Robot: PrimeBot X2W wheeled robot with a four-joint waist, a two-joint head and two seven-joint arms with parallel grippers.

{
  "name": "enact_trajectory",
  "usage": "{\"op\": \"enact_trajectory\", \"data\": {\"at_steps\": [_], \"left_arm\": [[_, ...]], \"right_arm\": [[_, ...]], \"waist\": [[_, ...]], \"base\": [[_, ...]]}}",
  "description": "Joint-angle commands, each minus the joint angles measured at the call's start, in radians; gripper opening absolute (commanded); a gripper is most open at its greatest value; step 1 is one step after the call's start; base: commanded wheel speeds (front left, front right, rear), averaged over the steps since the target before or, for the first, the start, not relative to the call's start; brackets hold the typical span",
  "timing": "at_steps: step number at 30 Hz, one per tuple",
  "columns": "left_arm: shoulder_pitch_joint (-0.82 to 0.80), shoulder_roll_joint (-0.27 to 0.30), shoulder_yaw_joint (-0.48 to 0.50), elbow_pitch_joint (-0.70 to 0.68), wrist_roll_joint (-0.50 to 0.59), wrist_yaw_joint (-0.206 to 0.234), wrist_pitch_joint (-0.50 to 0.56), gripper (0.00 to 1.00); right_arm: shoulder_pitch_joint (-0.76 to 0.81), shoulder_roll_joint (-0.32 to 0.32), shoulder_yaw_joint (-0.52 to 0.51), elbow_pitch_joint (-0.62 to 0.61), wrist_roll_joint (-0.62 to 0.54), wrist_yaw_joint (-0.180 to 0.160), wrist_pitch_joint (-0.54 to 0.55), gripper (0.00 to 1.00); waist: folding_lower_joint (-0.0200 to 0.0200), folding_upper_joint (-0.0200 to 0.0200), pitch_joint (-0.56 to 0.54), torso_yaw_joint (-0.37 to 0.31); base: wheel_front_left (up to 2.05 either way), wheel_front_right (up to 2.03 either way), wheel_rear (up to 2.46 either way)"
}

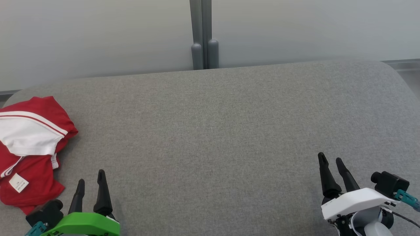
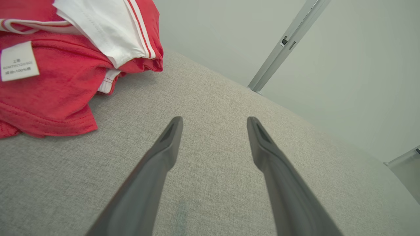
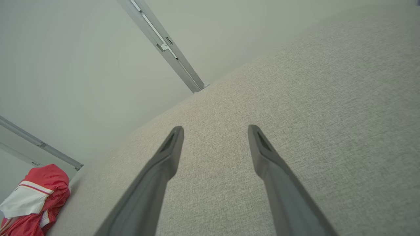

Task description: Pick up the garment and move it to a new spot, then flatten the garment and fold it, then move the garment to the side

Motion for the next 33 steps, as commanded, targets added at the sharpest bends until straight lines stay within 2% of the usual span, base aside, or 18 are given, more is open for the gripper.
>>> {"op": "enact_trajectory", "data": {"at_steps": [1,33], "left_arm": [[0.002,0.008,-0.001,-0.008,0.032,0.006,-0.012,1.0],[0.045,0.009,-0.013,-0.01,0.354,0.027,-0.083,1.0]], "right_arm": [[0.001,-0.004,-0.003,-0.009,-0.038,0.0,-0.01,1.0],[0.045,0.007,-0.013,-0.054,-0.399,0.0,-0.091,1.0]], "waist": [[0.0,0.0,0.0,0.0],[0.0,0.0,-0.006,0.0]], "base": [[0.0,0.0,0.0],[0.0,0.0,0.0]]}}
